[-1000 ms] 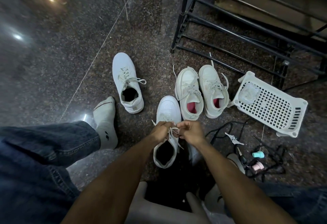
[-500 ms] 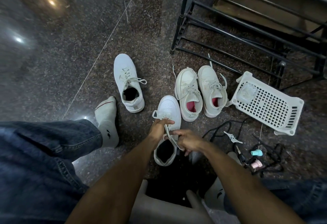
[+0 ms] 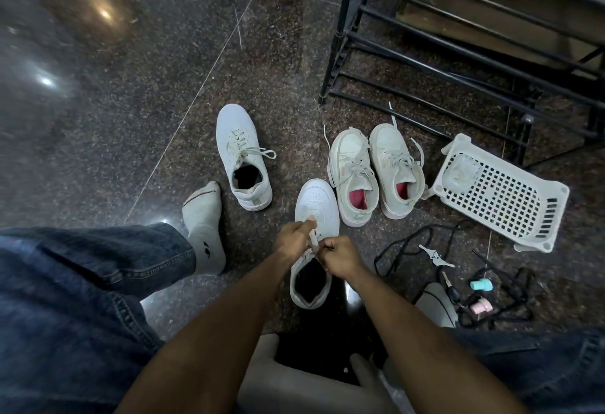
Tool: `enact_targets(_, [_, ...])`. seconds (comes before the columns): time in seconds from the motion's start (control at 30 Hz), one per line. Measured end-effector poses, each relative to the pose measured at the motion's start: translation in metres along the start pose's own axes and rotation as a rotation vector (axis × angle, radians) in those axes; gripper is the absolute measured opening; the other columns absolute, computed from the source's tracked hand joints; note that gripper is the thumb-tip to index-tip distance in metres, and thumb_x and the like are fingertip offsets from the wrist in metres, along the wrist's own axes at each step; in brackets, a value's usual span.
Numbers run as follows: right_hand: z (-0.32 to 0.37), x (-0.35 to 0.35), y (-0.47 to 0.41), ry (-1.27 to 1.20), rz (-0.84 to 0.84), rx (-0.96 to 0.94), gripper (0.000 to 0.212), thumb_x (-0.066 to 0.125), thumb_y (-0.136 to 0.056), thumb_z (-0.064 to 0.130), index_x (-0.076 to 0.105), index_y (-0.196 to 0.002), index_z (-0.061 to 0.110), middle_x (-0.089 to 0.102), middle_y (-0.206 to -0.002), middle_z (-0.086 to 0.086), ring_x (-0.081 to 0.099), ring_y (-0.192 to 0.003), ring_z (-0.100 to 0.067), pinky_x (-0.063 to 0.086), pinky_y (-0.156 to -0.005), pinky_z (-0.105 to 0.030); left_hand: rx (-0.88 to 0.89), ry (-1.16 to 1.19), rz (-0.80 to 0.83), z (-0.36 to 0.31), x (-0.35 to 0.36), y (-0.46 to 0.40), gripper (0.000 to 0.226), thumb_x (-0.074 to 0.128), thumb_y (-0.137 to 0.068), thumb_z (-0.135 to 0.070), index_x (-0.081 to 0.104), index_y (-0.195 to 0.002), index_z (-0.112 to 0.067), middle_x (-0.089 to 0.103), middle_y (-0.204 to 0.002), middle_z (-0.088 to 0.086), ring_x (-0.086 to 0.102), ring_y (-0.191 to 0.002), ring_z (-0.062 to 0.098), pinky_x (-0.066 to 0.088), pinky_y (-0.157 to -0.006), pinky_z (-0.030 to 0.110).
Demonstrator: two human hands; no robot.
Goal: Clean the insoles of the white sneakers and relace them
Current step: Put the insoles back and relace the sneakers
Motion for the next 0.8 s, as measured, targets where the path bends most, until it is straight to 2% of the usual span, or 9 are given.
enact_targets(0.07, [0.002, 0.002, 0.0, -0.079, 0.0, 0.068, 0.032, 0.067, -0.087, 0.017, 0.065, -0.056, 0.019, 0.056, -0.055, 0.002, 0.05, -0.053, -0.015, 0.042, -0.053, -0.029, 0.107, -0.274, 0.063, 0.006, -0.009, 0.0, 0.026, 0.065, -0.09, -0.026, 0.063, -0.065, -0.02, 0.058, -0.066, -0.006, 0.055, -0.068, 0.012, 0.042, -0.069, 0.029])
enact_targets(0.2, [0.0, 0.002, 0.0, -0.204, 0.007, 0.184, 0.02, 0.063, -0.088, 0.01, 0.067, -0.069, 0.017, 0.057, -0.061, -0.004, 0.048, -0.049, -0.014, 0.04, -0.045, -0.023, 0.198, -0.614, 0.182, 0.018, -0.019, 0.006, 0.007, 0.071, -0.081, -0.02, 0.068, -0.08, -0.026, 0.069, -0.085, -0.003, 0.064, -0.083, 0.015, 0.046, -0.072, 0.026])
enact_targets(0.27, [0.002, 0.003, 0.001, -0.233, 0.024, 0.211, 0.017, 0.062, -0.089, 0.009, 0.065, -0.073, 0.015, 0.054, -0.059, -0.004, 0.043, -0.044, -0.012, 0.036, -0.044, -0.022, 0.254, -0.711, 0.16, 0.018, -0.02, 0.008, 0.007, 0.068, -0.08, -0.021, 0.067, -0.082, -0.027, 0.068, -0.091, -0.004, 0.064, -0.09, 0.016, 0.048, -0.072, 0.026])
enact_targets(0.37, [0.007, 0.0, 0.002, -0.259, 0.052, 0.256, 0.014, 0.058, -0.087, 0.002, 0.064, -0.078, 0.011, 0.051, -0.058, -0.006, 0.039, -0.043, -0.013, 0.031, -0.045, -0.021, 0.524, -0.989, 0.076, 0.009, -0.017, 0.015, 0.013, 0.066, -0.08, -0.025, 0.071, -0.092, -0.023, 0.06, -0.112, -0.008, 0.052, -0.11, 0.014, 0.047, -0.079, 0.03])
enact_targets(0.43, [0.011, -0.004, 0.001, -0.248, 0.053, 0.276, 0.017, 0.056, -0.082, -0.002, 0.067, -0.075, 0.009, 0.053, -0.061, -0.009, 0.041, -0.045, -0.015, 0.032, -0.048, -0.022, 0.739, -1.08, 0.022, 0.002, -0.016, 0.022, 0.011, 0.067, -0.077, -0.023, 0.073, -0.086, -0.021, 0.059, -0.12, -0.009, 0.048, -0.118, 0.018, 0.042, -0.081, 0.034])
enact_targets(0.5, [0.013, -0.007, 0.002, -0.236, 0.034, 0.293, 0.017, 0.057, -0.077, -0.004, 0.068, -0.073, 0.008, 0.056, -0.064, -0.011, 0.045, -0.048, -0.016, 0.037, -0.05, -0.023, 0.842, -1.081, 0.001, 0.0, -0.017, 0.025, 0.008, 0.069, -0.072, -0.022, 0.074, -0.078, -0.022, 0.063, -0.123, -0.011, 0.046, -0.126, 0.018, 0.042, -0.085, 0.04])
enact_targets(0.63, [0.01, -0.013, 0.002, -0.27, 0.002, 0.251, 0.013, 0.064, -0.077, -0.004, 0.068, -0.071, 0.007, 0.059, -0.062, -0.009, 0.047, -0.047, -0.013, 0.038, -0.048, -0.021, 0.727, -1.047, 0.077, 0.003, -0.015, 0.022, 0.016, 0.062, -0.077, -0.025, 0.073, -0.087, -0.02, 0.068, -0.113, -0.01, 0.046, -0.13, 0.012, 0.033, -0.094, 0.032])
enact_targets(0.73, [0.006, -0.012, 0.0, -0.258, -0.045, 0.092, 0.012, 0.072, -0.08, -0.001, 0.069, -0.071, 0.007, 0.062, -0.061, -0.007, 0.052, -0.052, -0.012, 0.046, -0.051, -0.021, 0.642, -0.872, 0.033, -0.001, -0.015, 0.023, 0.015, 0.065, -0.075, -0.024, 0.073, -0.086, -0.018, 0.072, -0.095, -0.004, 0.064, -0.1, 0.017, 0.045, -0.084, 0.029])
enact_targets(0.8, [0.001, -0.011, -0.002, -0.15, -0.096, -0.031, 0.005, 0.072, -0.08, 0.002, 0.076, -0.081, 0.006, 0.071, -0.072, -0.005, 0.061, -0.065, -0.011, 0.053, -0.068, -0.027, 0.517, -0.817, 0.02, -0.001, -0.016, 0.022, 0.013, 0.067, -0.078, -0.028, 0.073, -0.088, -0.024, 0.072, -0.092, -0.006, 0.065, -0.089, 0.016, 0.048, -0.074, 0.028])
Point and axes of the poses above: each hand's wrist, its own y-axis away from the middle knuckle, its own x-axis out of the palm, z = x × y, the point moved 3 cm from there along -y, towards the middle knuckle
